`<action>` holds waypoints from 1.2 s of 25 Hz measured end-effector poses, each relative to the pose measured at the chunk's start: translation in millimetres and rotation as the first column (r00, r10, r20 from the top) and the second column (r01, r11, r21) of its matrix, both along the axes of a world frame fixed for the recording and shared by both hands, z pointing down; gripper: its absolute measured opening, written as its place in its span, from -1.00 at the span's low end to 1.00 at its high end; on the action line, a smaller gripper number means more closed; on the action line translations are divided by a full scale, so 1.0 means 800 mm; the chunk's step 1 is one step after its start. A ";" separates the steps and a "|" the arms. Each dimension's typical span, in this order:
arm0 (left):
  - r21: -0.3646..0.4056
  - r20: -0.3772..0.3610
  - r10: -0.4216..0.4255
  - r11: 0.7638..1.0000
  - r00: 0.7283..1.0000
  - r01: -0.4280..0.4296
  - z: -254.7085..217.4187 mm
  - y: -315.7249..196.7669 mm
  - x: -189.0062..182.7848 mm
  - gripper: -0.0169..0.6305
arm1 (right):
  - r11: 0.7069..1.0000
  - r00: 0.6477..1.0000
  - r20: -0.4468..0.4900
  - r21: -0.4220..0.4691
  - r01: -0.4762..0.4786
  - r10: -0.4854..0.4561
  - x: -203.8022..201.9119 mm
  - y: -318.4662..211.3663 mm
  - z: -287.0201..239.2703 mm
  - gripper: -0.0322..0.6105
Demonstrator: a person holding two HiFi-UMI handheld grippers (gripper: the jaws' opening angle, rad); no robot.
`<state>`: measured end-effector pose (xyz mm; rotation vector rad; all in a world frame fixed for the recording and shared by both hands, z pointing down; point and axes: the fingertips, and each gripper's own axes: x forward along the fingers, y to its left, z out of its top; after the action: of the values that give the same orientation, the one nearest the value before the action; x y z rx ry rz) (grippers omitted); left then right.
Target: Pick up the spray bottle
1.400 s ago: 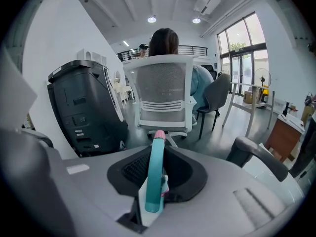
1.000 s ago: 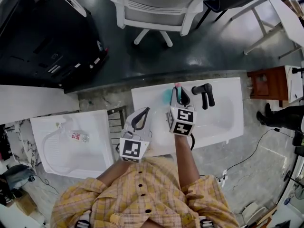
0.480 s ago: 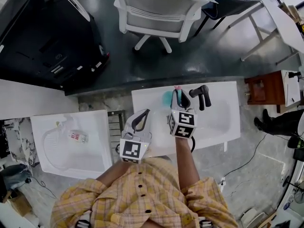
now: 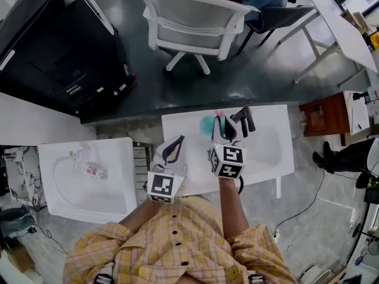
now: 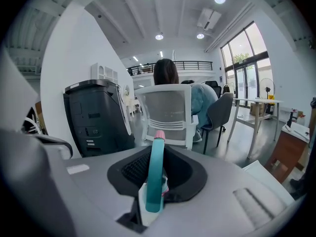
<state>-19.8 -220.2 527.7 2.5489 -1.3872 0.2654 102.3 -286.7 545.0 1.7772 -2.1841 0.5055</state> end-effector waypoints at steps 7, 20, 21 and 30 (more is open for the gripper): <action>0.049 -0.005 -0.004 0.999 1.000 0.005 -0.023 0.019 0.008 -0.95 | 0.999 1.000 0.017 0.040 0.012 -0.013 0.005 0.033 -0.031 -0.69; 0.110 -0.019 -0.033 0.993 0.999 0.034 -0.064 0.042 0.005 -0.95 | 0.992 0.998 0.032 0.120 0.043 -0.047 0.005 0.086 -0.085 -0.69; 0.114 -0.020 -0.035 0.993 0.999 0.037 -0.067 0.043 0.005 -0.95 | 0.991 0.998 0.035 0.126 0.043 -0.048 0.005 0.089 -0.088 -0.69; 0.156 -0.039 -0.037 0.987 0.999 0.043 -0.089 0.047 0.010 -0.95 | 0.984 0.997 0.059 0.174 0.044 -0.055 0.011 0.115 -0.108 -0.69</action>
<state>-11.7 -182.8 456.4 2.6319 -1.4995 0.1064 111.4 -195.0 458.4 1.8089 -2.3745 0.3763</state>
